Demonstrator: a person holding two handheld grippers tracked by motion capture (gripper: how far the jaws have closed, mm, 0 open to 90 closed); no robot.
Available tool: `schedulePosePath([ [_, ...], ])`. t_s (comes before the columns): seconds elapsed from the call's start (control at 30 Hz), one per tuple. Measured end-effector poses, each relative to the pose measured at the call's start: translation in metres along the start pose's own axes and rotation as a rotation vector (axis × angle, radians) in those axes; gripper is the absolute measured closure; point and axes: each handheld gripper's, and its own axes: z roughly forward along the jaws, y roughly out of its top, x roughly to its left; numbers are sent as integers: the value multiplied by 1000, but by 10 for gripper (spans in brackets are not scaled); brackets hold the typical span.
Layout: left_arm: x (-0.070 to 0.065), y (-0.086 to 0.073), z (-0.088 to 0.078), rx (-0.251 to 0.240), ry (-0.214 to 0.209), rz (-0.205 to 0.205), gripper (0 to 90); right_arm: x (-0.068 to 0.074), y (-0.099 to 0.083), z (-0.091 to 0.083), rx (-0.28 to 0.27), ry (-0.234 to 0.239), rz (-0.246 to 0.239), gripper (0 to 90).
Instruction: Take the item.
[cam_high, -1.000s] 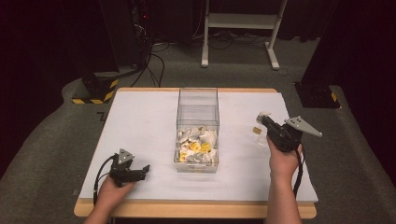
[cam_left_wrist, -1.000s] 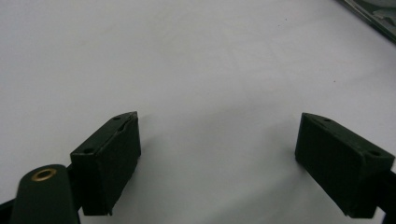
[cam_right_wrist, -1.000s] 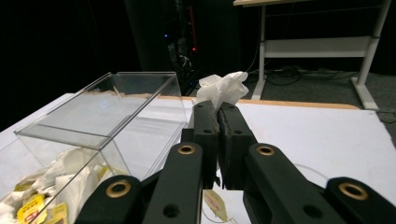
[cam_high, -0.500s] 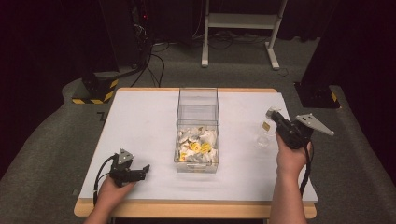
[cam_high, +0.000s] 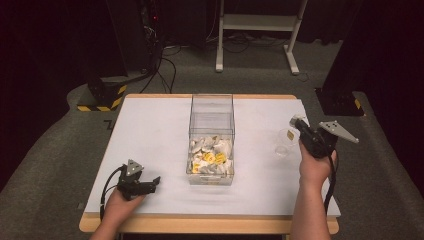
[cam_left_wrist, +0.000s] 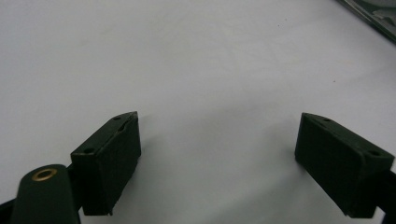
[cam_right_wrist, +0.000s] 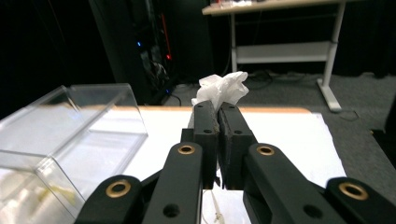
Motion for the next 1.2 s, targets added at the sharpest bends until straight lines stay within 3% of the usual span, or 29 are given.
schedulePosePath([
  [0.3, 0, 0, 0, 0, 0, -1, 151, -3, -15, 12, 74, -31, -17, 874],
  [0.8, 0, 0, 0, 0, -1, 0, 151, 0, -30, 22, 140, -59, -44, 865],
  [1.2, 0, 0, 0, 0, -1, 0, 152, 3, -32, 24, 143, -73, -58, 712],
])
